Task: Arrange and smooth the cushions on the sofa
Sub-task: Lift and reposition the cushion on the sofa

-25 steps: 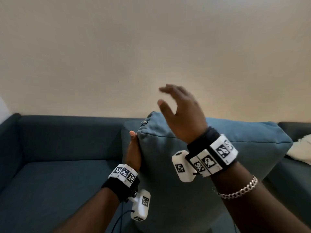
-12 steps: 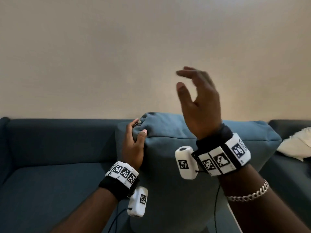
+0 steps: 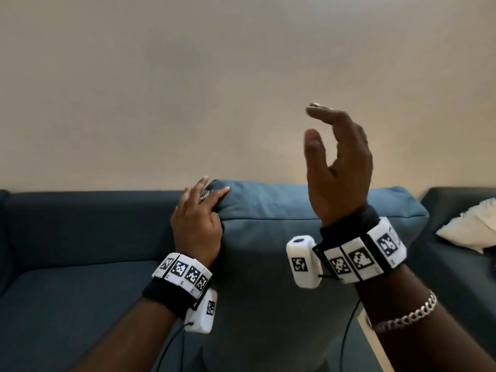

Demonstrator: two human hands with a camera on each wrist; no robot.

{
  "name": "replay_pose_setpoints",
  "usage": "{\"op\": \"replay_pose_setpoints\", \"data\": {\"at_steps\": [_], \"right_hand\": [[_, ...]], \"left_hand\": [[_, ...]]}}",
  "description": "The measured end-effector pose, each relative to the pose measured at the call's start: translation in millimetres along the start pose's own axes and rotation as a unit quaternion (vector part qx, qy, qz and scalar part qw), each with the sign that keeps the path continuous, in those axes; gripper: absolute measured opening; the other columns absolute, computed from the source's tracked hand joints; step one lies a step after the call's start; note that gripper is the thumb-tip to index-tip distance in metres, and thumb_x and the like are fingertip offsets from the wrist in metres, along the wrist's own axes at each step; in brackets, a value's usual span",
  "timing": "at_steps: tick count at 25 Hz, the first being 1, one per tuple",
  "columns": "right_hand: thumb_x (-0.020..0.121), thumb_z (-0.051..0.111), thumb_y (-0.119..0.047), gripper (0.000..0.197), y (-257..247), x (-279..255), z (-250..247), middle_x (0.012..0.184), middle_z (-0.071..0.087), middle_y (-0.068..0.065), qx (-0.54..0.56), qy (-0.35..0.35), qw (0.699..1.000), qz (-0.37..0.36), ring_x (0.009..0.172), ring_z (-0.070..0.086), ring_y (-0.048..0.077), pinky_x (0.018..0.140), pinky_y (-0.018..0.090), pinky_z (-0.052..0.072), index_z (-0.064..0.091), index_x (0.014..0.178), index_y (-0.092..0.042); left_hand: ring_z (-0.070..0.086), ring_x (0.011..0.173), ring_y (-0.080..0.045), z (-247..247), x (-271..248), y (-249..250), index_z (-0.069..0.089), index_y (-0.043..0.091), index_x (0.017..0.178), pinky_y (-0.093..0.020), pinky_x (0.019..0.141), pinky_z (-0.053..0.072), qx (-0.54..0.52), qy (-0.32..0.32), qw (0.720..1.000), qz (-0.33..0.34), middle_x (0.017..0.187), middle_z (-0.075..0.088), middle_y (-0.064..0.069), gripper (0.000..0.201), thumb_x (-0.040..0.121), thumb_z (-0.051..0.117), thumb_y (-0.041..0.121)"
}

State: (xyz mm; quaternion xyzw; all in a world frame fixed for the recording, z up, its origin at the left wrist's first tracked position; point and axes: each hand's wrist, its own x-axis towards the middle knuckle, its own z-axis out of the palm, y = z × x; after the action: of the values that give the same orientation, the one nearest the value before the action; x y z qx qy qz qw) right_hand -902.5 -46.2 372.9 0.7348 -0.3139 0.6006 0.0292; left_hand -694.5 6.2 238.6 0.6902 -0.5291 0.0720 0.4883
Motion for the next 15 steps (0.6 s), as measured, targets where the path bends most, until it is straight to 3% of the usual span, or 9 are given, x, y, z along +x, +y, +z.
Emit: {"op": "replay_pose_setpoints", "data": {"at_steps": [1,2,4,5,6,9,11,13,15], "right_hand": [[0.101,0.034,-0.049,0.052,9.3,-19.0,3.6,0.155,0.046,-0.013,-0.097,-0.088,0.991,-0.007,0.147,0.040,0.018,0.118,0.041,0.029,0.050,0.148,-0.032],[0.098,0.017,-0.058,0.063,22.8,-47.4,15.8,0.165,0.031,-0.013,-0.217,-0.272,0.937,-0.019,0.155,0.024,0.017,0.123,0.044,0.017,0.035,0.156,-0.039],[0.094,0.000,-0.065,0.072,52.9,-86.9,43.2,0.171,0.017,-0.012,-0.304,-0.551,0.777,-0.028,0.159,0.009,0.016,0.126,0.050,0.005,0.016,0.160,-0.043],[0.097,0.008,-0.065,0.068,59.0,-83.6,48.3,0.169,0.023,-0.010,-0.288,-0.580,0.762,-0.012,0.158,0.015,0.018,0.126,0.053,0.008,0.023,0.159,-0.041],[0.101,0.024,-0.062,0.060,59.5,-62.7,49.4,0.164,0.035,-0.006,-0.238,-0.554,0.798,0.020,0.155,0.026,0.022,0.125,0.053,0.017,0.037,0.154,-0.038],[0.096,0.053,-0.052,0.043,51.2,1.0,19.2,0.142,0.060,0.000,-0.044,-0.240,0.969,0.038,0.135,0.053,0.024,0.113,0.048,0.040,0.065,0.130,-0.030],[0.097,0.047,-0.049,0.042,50.0,-1.9,3.7,0.145,0.056,-0.005,-0.050,-0.079,0.993,0.068,0.138,0.048,0.022,0.114,0.046,0.037,0.063,0.132,-0.031],[0.097,0.024,-0.058,0.058,52.5,-46.6,17.9,0.161,0.038,-0.009,-0.238,-0.260,0.935,0.049,0.153,0.028,0.021,0.122,0.050,0.022,0.044,0.148,-0.038],[0.094,0.004,-0.065,0.070,70.5,-86.8,40.9,0.167,0.028,-0.011,-0.308,-0.506,0.805,0.023,0.157,0.017,0.018,0.126,0.054,0.009,0.031,0.155,-0.042]], "left_hand": [[0.043,0.144,-0.024,-3.9,5.6,2.1,0.064,0.039,0.135,-0.051,0.116,0.035,0.057,-0.034,0.998,0.018,0.154,0.050,0.007,0.064,0.084,0.044,0.008],[0.042,0.146,-0.021,-7.7,10.9,5.1,0.063,0.041,0.136,-0.051,0.119,0.032,0.082,-0.079,0.993,0.017,0.155,0.051,0.010,0.062,0.085,0.042,0.011],[0.039,0.148,-0.015,-11.6,19.8,5.7,0.062,0.040,0.138,-0.049,0.122,0.028,0.064,-0.183,0.981,-0.026,0.157,0.048,0.013,0.057,0.092,0.036,0.020],[0.035,0.151,-0.014,-11.8,21.5,6.8,0.060,0.039,0.140,-0.047,0.123,0.028,0.047,-0.229,0.971,-0.058,0.159,0.044,0.013,0.053,0.096,0.035,0.025],[0.032,0.152,-0.015,-11.1,23.8,9.6,0.059,0.038,0.141,-0.046,0.123,0.028,0.038,-0.244,0.965,-0.084,0.161,0.042,0.013,0.051,0.098,0.034,0.031],[0.042,0.142,-0.017,-11.4,29.8,25.4,0.062,0.038,0.131,-0.046,0.113,0.038,0.069,-0.181,0.976,-0.099,0.148,0.054,0.014,0.044,0.101,0.034,0.055],[0.048,0.135,-0.022,-13.2,41.7,35.6,0.061,0.036,0.126,-0.046,0.106,0.039,0.091,-0.182,0.971,-0.128,0.141,0.058,0.012,0.044,0.098,0.041,0.063],[0.048,0.134,-0.026,-9.6,48.1,38.4,0.057,0.034,0.125,-0.047,0.104,0.038,0.128,-0.210,0.958,-0.145,0.142,0.056,0.009,0.046,0.096,0.044,0.067],[0.048,0.133,-0.027,-4.6,44.3,35.9,0.055,0.031,0.122,-0.047,0.103,0.039,0.167,-0.242,0.946,-0.138,0.140,0.055,0.007,0.045,0.094,0.048,0.066]]}}
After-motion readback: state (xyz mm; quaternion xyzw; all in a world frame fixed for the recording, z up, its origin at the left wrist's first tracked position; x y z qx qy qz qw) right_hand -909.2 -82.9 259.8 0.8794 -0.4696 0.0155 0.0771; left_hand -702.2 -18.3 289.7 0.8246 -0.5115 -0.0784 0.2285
